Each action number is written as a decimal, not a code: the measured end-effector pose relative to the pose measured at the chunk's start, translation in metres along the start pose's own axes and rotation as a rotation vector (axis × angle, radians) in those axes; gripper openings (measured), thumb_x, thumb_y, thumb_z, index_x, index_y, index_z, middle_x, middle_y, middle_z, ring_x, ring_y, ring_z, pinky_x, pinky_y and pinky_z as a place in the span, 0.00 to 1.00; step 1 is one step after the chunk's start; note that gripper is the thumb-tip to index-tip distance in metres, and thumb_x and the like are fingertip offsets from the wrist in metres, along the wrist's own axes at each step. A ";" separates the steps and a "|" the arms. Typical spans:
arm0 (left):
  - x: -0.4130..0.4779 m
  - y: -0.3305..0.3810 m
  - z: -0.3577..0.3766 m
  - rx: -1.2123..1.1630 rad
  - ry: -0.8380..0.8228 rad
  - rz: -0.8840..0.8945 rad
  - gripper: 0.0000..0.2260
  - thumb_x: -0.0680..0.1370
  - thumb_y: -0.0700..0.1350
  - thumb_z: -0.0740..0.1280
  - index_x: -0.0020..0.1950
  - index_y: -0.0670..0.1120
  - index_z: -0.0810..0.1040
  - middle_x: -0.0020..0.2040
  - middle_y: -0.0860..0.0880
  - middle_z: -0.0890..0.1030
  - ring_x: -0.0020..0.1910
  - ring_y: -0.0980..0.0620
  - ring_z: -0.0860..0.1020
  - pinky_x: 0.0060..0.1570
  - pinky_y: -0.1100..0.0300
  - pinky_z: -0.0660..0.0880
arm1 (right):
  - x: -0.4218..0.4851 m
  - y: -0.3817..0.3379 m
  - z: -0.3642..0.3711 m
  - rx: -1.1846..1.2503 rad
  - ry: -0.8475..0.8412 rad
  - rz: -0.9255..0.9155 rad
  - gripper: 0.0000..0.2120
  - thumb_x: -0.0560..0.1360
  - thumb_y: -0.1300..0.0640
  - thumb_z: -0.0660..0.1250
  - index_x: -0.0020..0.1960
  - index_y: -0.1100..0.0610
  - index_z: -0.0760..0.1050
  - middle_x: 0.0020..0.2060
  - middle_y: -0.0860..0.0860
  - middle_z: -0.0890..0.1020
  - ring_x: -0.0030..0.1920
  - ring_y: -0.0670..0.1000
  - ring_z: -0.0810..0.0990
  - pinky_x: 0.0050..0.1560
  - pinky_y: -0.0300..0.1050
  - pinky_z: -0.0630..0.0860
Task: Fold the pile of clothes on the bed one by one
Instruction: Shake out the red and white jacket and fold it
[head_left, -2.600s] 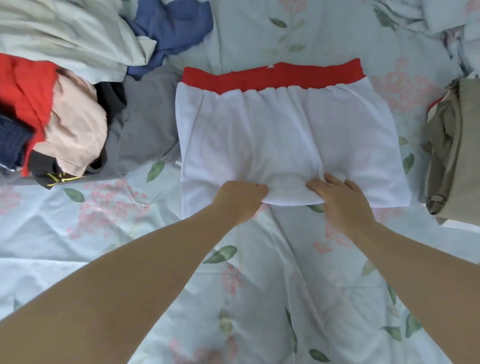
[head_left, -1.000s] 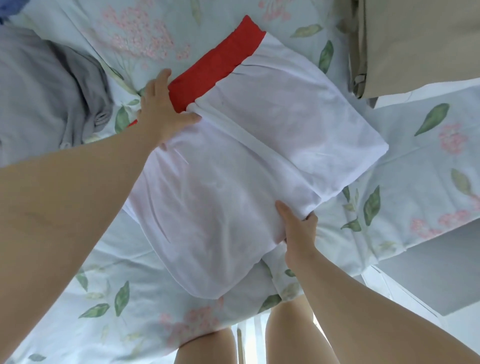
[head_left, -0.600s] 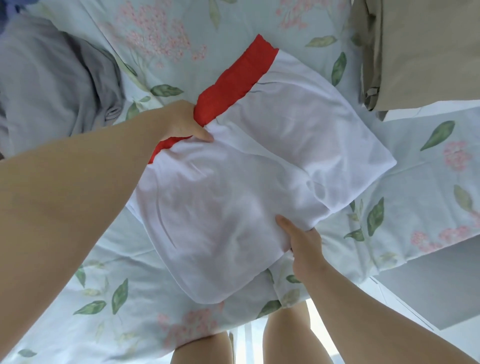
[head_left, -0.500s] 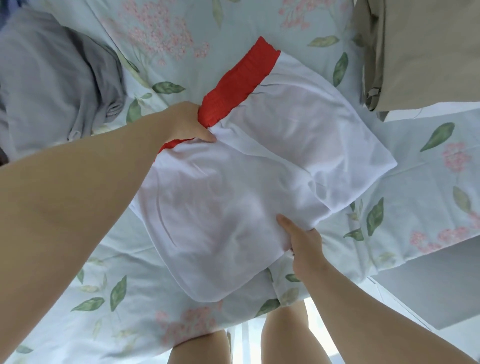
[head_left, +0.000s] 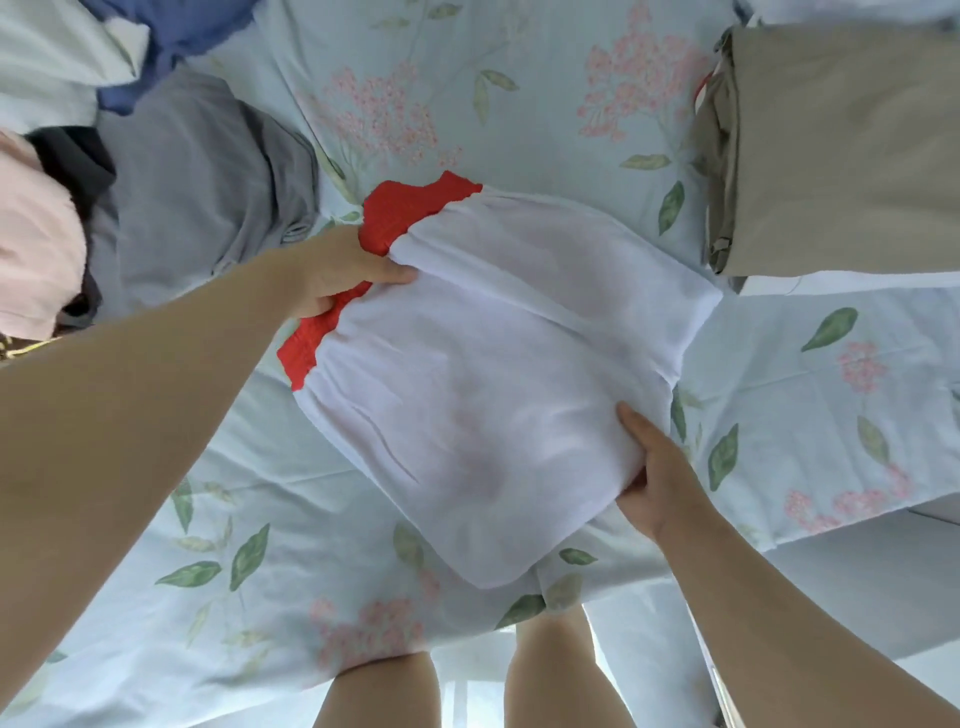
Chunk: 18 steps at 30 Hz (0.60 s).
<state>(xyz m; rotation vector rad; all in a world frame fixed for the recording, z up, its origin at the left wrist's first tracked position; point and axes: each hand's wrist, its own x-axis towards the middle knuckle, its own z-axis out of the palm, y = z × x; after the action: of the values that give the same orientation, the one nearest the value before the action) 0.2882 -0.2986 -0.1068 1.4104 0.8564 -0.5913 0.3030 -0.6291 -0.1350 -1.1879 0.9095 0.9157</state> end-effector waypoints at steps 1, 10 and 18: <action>-0.014 0.000 -0.004 -0.051 0.008 0.034 0.25 0.57 0.45 0.81 0.52 0.51 0.79 0.49 0.50 0.84 0.43 0.54 0.84 0.49 0.55 0.79 | -0.005 -0.010 0.006 0.004 -0.013 -0.026 0.13 0.72 0.56 0.70 0.56 0.55 0.78 0.48 0.52 0.85 0.48 0.54 0.83 0.42 0.50 0.80; -0.128 -0.012 -0.018 -0.506 0.353 0.378 0.02 0.76 0.43 0.67 0.48 0.48 0.77 0.38 0.54 0.85 0.39 0.57 0.83 0.36 0.63 0.79 | -0.080 -0.094 0.075 -0.201 -0.175 -0.389 0.06 0.77 0.54 0.65 0.51 0.53 0.78 0.45 0.47 0.84 0.46 0.49 0.82 0.42 0.45 0.79; -0.199 -0.099 0.010 -0.657 0.378 0.278 0.14 0.77 0.57 0.61 0.57 0.52 0.78 0.50 0.54 0.84 0.53 0.55 0.80 0.61 0.56 0.72 | -0.107 -0.058 0.058 -0.383 -0.142 -0.428 0.07 0.78 0.48 0.62 0.53 0.49 0.74 0.53 0.47 0.79 0.56 0.50 0.77 0.59 0.46 0.73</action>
<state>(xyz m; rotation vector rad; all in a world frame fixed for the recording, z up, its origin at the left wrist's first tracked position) 0.0945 -0.3448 -0.0071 1.0101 1.0091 0.1789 0.3239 -0.5902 -0.0072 -1.5478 0.3465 0.8271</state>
